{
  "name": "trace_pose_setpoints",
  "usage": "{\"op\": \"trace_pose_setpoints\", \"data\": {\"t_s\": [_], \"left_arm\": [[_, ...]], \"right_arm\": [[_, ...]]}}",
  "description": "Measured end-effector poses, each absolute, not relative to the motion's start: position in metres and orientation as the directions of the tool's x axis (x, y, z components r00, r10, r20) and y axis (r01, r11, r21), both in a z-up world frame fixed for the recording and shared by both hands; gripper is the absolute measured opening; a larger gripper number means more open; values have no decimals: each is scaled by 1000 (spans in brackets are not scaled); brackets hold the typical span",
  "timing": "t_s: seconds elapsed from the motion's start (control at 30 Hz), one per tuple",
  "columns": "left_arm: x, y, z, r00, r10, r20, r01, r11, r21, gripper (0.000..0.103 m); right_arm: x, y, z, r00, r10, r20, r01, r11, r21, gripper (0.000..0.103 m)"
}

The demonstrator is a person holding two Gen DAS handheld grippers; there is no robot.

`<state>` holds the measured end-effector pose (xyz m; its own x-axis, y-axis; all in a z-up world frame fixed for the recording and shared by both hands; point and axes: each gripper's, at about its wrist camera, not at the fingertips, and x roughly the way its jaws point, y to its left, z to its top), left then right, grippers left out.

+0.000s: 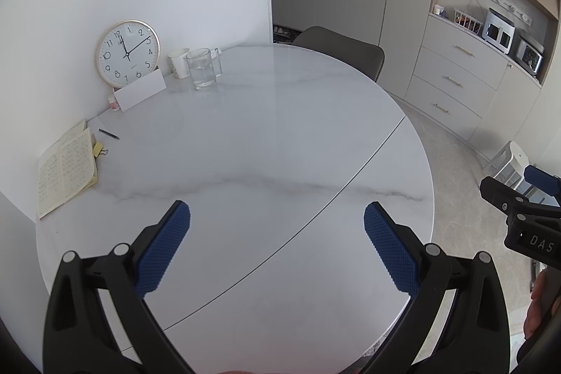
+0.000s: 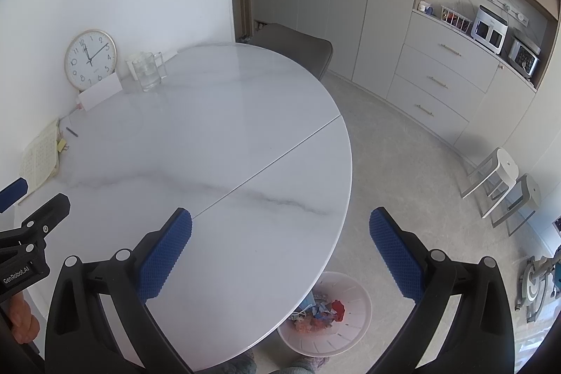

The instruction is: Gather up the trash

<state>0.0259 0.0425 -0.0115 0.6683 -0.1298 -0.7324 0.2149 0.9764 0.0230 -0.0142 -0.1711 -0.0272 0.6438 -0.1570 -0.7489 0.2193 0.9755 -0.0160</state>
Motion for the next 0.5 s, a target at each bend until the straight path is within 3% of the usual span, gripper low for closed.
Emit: {"op": "trace_pose_setpoints", "data": {"t_s": [0.5], "left_arm": [[24,43,-15,670,-121,-732,209,978,29,95]], "right_arm": [[-16,-172,-29,641,-153,-752,213,977,-17,101]]}}
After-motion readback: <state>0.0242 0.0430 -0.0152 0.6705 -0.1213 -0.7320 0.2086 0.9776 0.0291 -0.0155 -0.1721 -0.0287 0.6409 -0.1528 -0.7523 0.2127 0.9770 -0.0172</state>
